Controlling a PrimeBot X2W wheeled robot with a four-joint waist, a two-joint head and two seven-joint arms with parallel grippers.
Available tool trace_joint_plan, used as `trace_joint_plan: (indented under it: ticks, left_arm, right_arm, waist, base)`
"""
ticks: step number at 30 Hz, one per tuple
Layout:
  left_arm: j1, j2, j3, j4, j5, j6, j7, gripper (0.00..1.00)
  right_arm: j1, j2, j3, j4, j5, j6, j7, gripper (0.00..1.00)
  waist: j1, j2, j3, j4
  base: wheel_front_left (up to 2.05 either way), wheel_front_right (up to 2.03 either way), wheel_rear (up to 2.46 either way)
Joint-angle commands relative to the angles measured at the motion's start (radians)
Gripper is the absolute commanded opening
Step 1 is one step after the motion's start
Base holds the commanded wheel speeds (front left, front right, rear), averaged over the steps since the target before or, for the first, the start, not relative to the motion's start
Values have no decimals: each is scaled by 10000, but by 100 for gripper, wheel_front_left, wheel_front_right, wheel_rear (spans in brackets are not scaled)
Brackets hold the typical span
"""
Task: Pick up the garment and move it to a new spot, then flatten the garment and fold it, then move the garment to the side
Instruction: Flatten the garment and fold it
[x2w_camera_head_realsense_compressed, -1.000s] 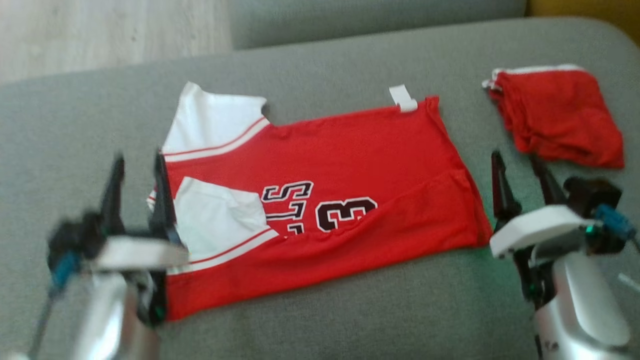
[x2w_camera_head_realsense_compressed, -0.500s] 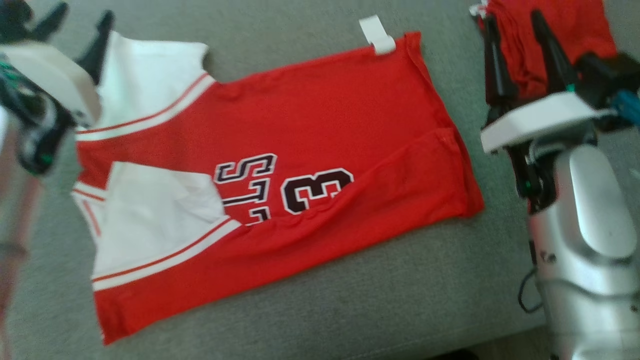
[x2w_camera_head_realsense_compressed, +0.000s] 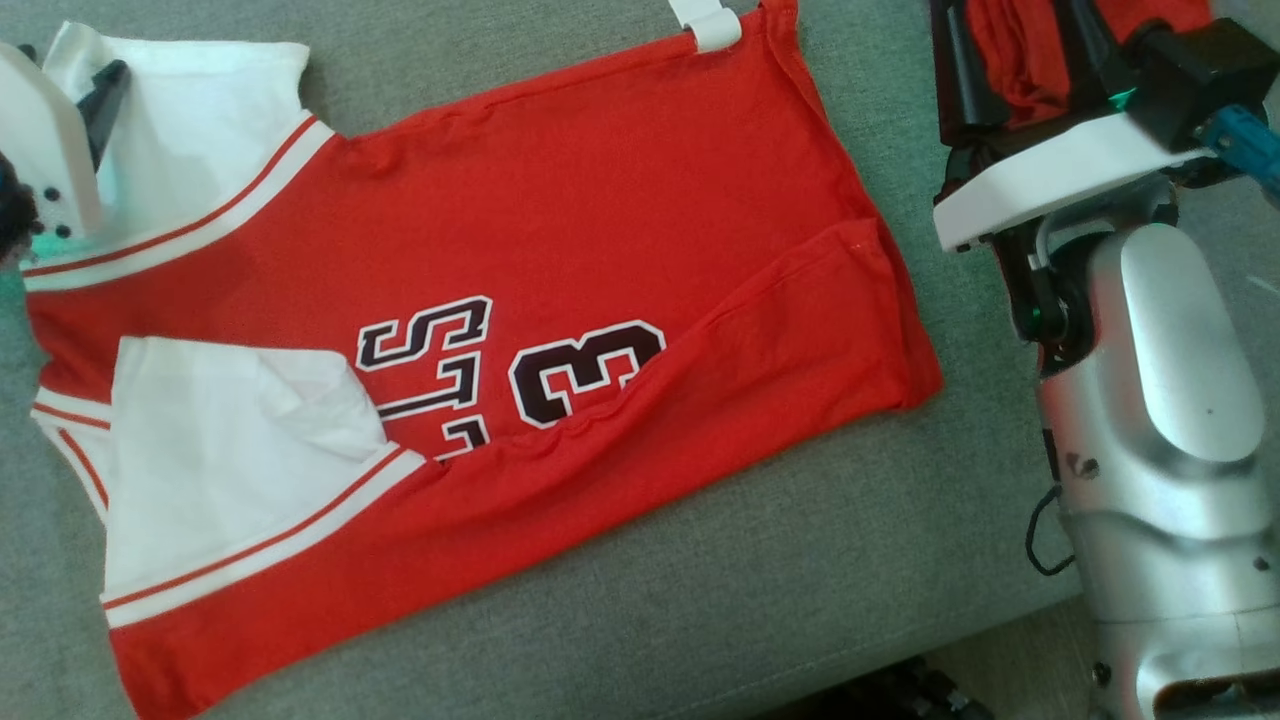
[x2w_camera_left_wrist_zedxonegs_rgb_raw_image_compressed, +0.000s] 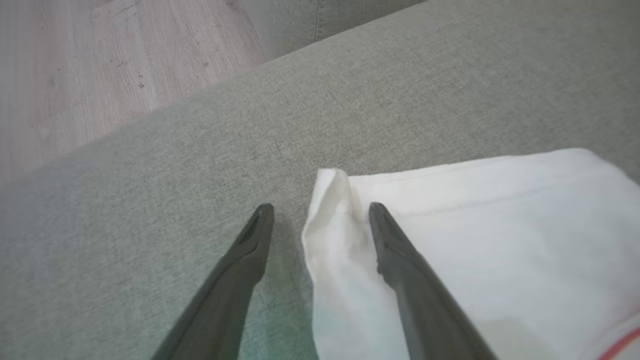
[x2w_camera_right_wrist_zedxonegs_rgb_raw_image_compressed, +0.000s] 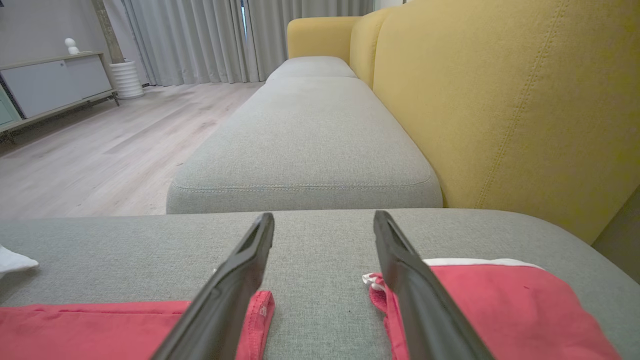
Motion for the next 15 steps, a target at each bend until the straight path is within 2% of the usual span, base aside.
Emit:
trace_joint_plan:
  ticks: [1,9,10,11,12,15]
  left_arm:
    - [-478,561,293,-85,-136,18,-91,100]
    - [-721,486,-37,389,-811,18,-9,100]
    - [-741,446,-109,401,-885,18,20,60]
    - [-741,388,-217,332,-988,18,52,5]
    - [-721,335,-350,194,-1127,18,78,0]
    - [-769,335,-460,-118,-1414,18,-498,0]
  right_arm:
    - [-281,10,105,-313,-17,-9,-76,100]
    - [-407,10,-176,-332,-205,-9,64,100]
    - [-419,10,-194,-344,-225,-9,83,100]
    - [-425,10,-219,-355,-255,-9,104,100]
    - [-419,10,-257,-362,-298,-9,124,100]
    - [-360,-5,-352,-355,-374,-9,213,100]
  waist:
    - [0,0,16,-9]
    - [0,0,168,-87]
    - [0,0,175,-85]
    - [0,0,172,-65]
    - [0,0,150,-24]
    - [0,0,13,159]
  base:
    - [0,0,0]
    - [0,0,0]
    - [0,0,0]
    - [0,0,0]
    - [0,0,0]
    - [0,0,0]
